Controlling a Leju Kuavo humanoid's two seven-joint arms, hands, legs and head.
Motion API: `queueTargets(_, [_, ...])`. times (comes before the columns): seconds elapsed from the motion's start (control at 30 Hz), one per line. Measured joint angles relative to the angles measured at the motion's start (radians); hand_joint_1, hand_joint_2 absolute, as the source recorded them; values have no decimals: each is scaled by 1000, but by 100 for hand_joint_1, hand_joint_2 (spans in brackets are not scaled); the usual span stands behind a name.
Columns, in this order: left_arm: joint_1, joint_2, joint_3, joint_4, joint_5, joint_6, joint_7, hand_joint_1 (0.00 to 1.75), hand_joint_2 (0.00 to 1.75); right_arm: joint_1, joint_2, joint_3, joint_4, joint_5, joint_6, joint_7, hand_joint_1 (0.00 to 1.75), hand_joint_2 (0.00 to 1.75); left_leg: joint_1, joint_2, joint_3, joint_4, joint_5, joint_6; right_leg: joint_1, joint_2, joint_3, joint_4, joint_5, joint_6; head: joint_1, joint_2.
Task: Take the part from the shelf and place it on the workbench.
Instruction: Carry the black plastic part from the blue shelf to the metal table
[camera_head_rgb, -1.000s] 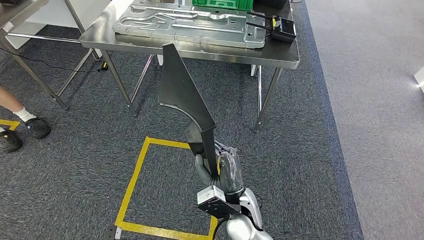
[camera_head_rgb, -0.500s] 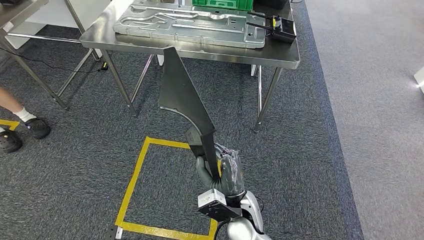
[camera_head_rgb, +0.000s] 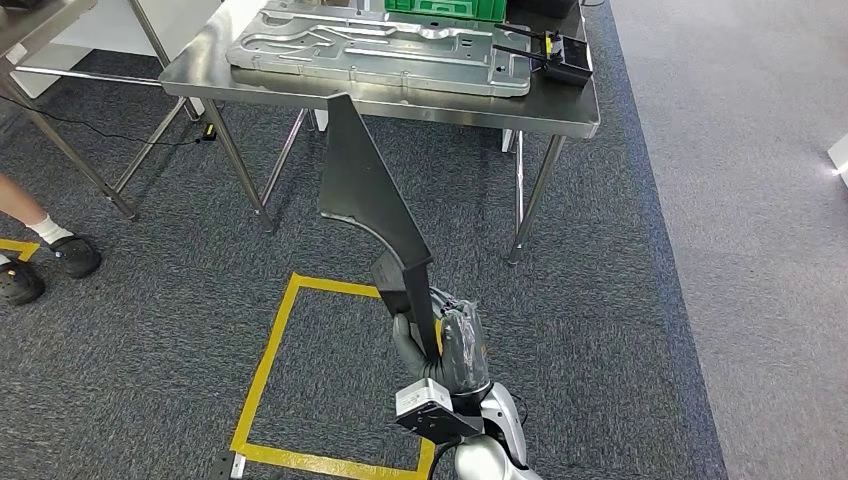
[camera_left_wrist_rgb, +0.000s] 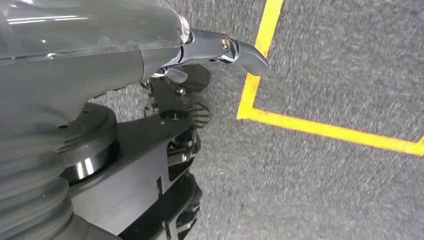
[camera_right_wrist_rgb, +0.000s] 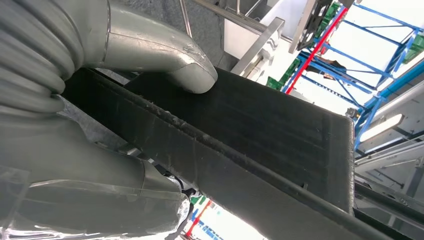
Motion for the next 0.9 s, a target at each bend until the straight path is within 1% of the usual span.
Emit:
queueTargets(0.17, [2, 0, 14, 0, 16, -46, 4, 0, 175, 6, 0, -1, -10, 9, 0, 2, 175, 175, -2, 0, -1, 2, -2, 3, -2, 0, 0, -1, 0, 3, 0, 0])
queueTargets(0.3, [6, 0, 23, 0, 17, -52, 5, 0, 175, 11, 0, -1, -23, 12, 0, 5, 175, 175, -7, 0, -1, 3, -4, 10, -7, 0, 0, -2, -1, 10, 0, 0])
queueTargets(0.37, [7, 0, 24, 0, 17, -53, 7, 0, 175, 14, 0, -1, -28, 13, 0, 6, 175, 175, -8, 0, -2, -2, -9, 19, -9, -1, 1, 8, 3, 18, 0, 0])
queueTargets(0.43, [8, 0, 24, 0, 16, -51, 9, 0, 175, 17, -1, -3, -34, 13, -1, 8, 175, 175, -5, -1, 10, -9, -17, 32, -10, -2, -5, 34, -1, 27, 0, 0])
queueTargets(0.47, [8, 0, 24, 0, 16, -50, 10, 0, 175, 19, -1, -4, -37, 13, -1, 8, 175, 175, -3, -1, 20, -10, -22, 37, -10, -3, -18, 63, -17, 31, 0, 0])
queueTargets(0.5, [9, 0, 24, 0, 16, -50, 11, 0, 175, 20, -1, -5, -40, 13, -1, 9, 175, 175, -2, -1, 29, -11, -27, 41, -12, -4, -43, 110, -41, 35, 0, 0])
queueTargets(0.57, [9, 0, 25, 0, 16, -49, 13, 0, 175, 24, -2, -7, -43, 13, -1, 9, 175, 175, -2, 0, 40, -10, -35, 41, -15, -4, -119, 237, -97, 41, 1, 0])
queueTargets(0.6, [10, 0, 25, 0, 16, -49, 14, 0, 175, 28, -3, -8, -43, 13, -1, 9, 175, 175, -2, 0, 46, -9, -40, 39, -17, -5, -152, 284, -109, 42, 1, 0])
queueTargets(0.63, [12, 0, 25, 0, 16, -49, 16, 0, 175, 31, -3, -9, -43, 13, -1, 9, 175, 175, -2, -1, 55, -9, -45, 36, -19, -5, -170, 298, -101, 43, 1, 0])
queueTargets(0.67, [13, 0, 25, 0, 16, -47, 18, 0, 175, 34, -4, -10, -43, 14, -2, 9, 175, 175, -2, -1, 66, -9, -52, 33, -20, -5, -167, 274, -76, 41, 1, 0])
queueTargets(0.7, [14, 0, 25, 0, 16, -45, 22, 0, 175, 36, -4, -11, -44, 14, -3, 9, 175, 175, -2, -2, 79, -9, -59, 29, -20, -5, -146, 214, -36, 38, 1, 0])
queueTargets(0.73, [15, -1, 25, 0, 16, -44, 26, 0, 175, 37, -4, -11, -45, 15, -4, 9, 175, 175, -2, -3, 90, -9, -67, 25, -17, -3, -119, 139, 10, 32, 1, 0])
queueTargets(0.77, [15, -2, 25, 0, 16, -43, 29, 0, 175, 37, -4, -12, -46, 16, -5, 9, 175, 175, -2, -3, 99, -9, -74, 20, -14, -1, -97, 78, 39, 26, 0, 0])
queueTargets(0.8, [13, -2, 25, 0, 16, -43, 32, 0, 175, 37, -5, -13, -47, 18, -7, 8, 175, 175, -1, -4, 102, -11, -80, 14, -10, 1, -83, 35, 59, 19, 1, 0])
queueTargets(0.83, [13, -3, 26, 0, 16, -44, 34, 0, 175, 38, -5, -14, -48, 20, -8, 8, 175, 175, 1, -4, 105, -12, -83, 8, -6, 2, -78, 16, 64, 11, 1, 0])
queueTargets(0.87, [11, -3, 26, 0, 16, -44, 34, 0, 175, 40, -5, -15, -50, 21, -10, 8, 175, 175, 2, -5, 107, -11, -82, 1, -3, 2, -76, 12, 57, 3, 1, 0])
queueTargets(0.9, [11, -3, 27, 0, 17, -44, 34, 0, 175, 41, -5, -15, -52, 23, -12, 8, 175, 175, 2, -3, 107, -7, -82, -5, -3, 1, -67, 5, 56, -5, 2, 0])
